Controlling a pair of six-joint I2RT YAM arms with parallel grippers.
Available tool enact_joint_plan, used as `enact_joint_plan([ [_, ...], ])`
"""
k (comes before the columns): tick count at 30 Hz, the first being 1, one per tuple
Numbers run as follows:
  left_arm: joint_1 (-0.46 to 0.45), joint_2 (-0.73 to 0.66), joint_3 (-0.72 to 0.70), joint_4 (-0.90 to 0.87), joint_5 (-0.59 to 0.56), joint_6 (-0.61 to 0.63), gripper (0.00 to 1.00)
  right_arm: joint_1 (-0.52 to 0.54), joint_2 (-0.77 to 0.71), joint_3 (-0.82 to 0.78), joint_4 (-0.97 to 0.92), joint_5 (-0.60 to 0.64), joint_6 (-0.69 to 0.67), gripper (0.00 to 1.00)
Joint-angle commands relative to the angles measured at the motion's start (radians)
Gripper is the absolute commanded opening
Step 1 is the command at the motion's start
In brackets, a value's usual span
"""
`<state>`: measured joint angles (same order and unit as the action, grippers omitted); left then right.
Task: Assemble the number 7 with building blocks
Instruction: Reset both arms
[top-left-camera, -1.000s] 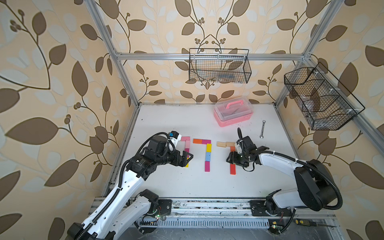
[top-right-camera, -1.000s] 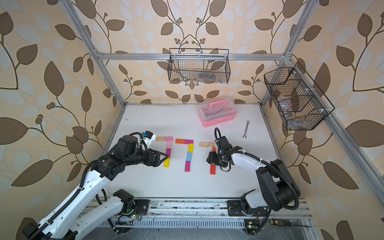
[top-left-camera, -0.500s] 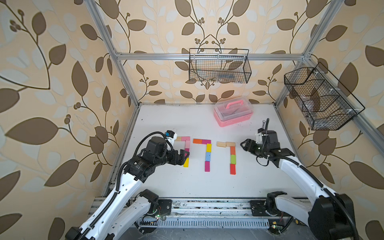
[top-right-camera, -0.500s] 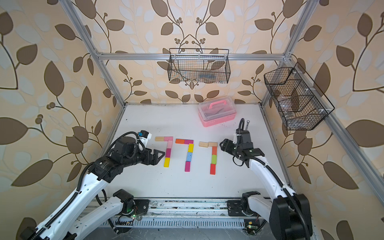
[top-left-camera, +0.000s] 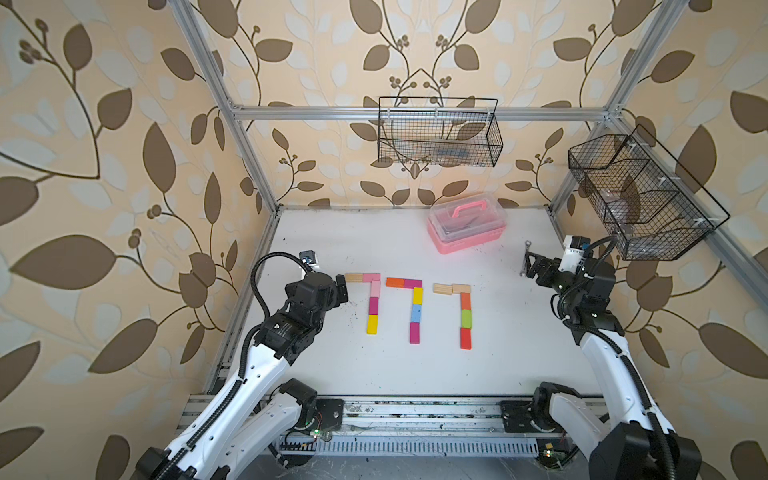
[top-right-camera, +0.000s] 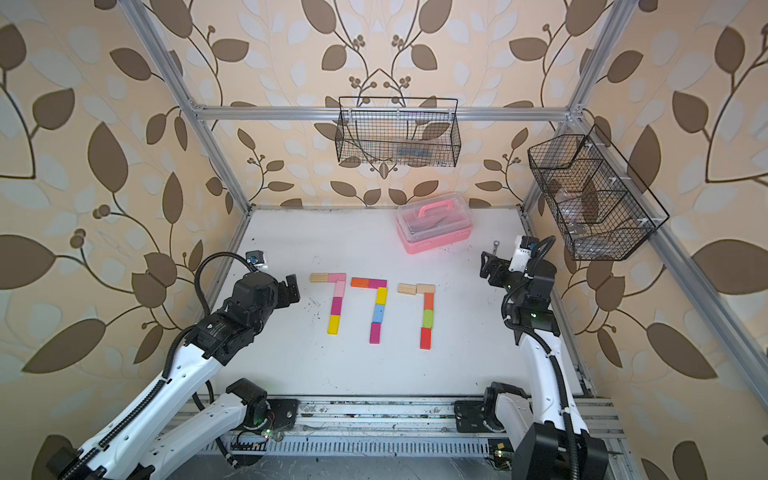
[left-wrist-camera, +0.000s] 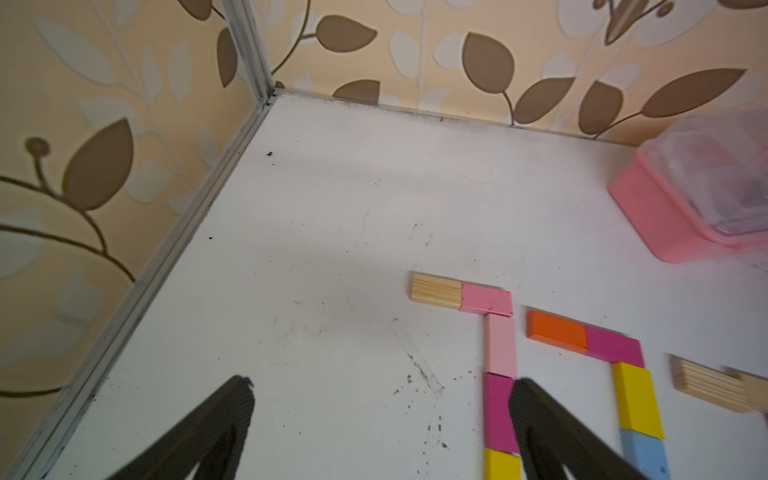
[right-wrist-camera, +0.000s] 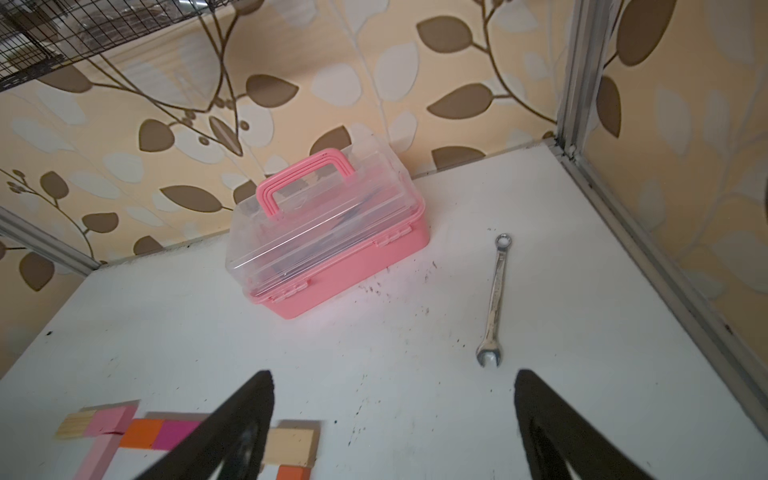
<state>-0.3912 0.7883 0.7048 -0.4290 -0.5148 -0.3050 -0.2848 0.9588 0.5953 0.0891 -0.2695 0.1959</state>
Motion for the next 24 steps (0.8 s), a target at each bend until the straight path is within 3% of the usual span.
enact_joint_plan([
  [1,0.084,-0.003,-0.05,0.16,-0.099,0.014,0.99,-0.028,0.025,-0.081,0.206,-0.033,-0.112,0.92],
  [5,0.244,0.002,-0.134,0.259,0.021,-0.04,0.99,-0.002,0.076,-0.171,0.368,-0.054,-0.16,0.92],
  [7,0.286,0.014,-0.184,0.334,0.022,-0.046,0.99,0.044,0.125,-0.187,0.397,-0.04,-0.175,0.92],
  [10,0.297,0.04,-0.233,0.427,-0.001,-0.01,0.99,0.114,0.192,-0.22,0.442,-0.012,-0.174,0.91],
  [15,0.349,0.138,-0.265,0.54,-0.001,0.044,0.99,0.166,0.277,-0.328,0.682,0.001,-0.159,0.9],
  [20,0.365,0.277,-0.349,0.831,0.089,0.169,0.99,0.231,0.318,-0.412,0.87,0.047,-0.225,0.9],
  [24,0.365,0.467,-0.372,1.051,0.143,0.248,0.99,0.265,0.349,-0.491,1.025,0.106,-0.241,0.9],
])
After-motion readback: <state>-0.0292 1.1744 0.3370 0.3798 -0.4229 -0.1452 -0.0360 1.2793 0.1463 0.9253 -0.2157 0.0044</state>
